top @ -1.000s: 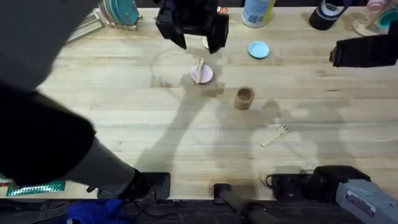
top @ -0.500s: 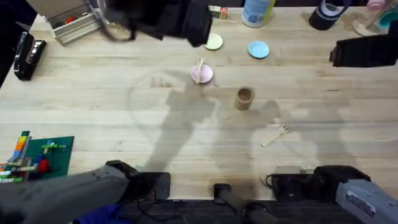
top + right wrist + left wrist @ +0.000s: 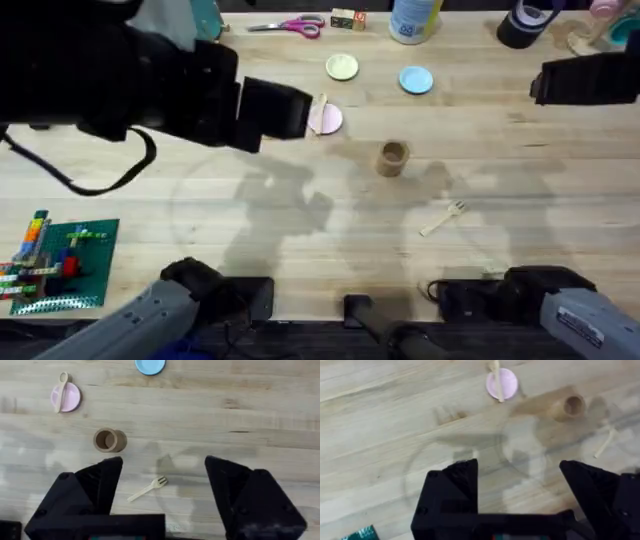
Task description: Pick up a utensil and set it on the pink plate, then put the other utensil in the container.
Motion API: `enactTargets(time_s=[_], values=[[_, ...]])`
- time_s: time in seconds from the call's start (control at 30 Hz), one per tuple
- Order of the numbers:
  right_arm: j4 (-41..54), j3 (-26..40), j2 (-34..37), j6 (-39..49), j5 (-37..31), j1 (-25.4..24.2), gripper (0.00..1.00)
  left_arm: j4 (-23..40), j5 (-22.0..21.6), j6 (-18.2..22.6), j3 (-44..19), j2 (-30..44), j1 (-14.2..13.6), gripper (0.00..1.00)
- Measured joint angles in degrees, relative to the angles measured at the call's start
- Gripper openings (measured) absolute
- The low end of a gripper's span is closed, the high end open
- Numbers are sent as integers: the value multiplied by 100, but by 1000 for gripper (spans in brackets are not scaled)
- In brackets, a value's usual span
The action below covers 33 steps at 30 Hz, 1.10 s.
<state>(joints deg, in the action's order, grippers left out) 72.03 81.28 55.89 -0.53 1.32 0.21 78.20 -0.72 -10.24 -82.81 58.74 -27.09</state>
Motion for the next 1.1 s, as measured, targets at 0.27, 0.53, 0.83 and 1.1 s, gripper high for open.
enactTargets(time_s=[0.27,0.53,0.83,1.1], values=[[1,0,0,-40,0,0,998,-261,499,806,491,-262,0,995],[2,0,1,-83,2,0,998,-1002,570,1152,1337,-1355,0,994],[-9,0,1,-876,369,0,999,-1155,974,1627,1351,-1656,0,993],[43,0,1,-1884,452,0,998,-792,1347,2359,1355,-1635,0,993]])
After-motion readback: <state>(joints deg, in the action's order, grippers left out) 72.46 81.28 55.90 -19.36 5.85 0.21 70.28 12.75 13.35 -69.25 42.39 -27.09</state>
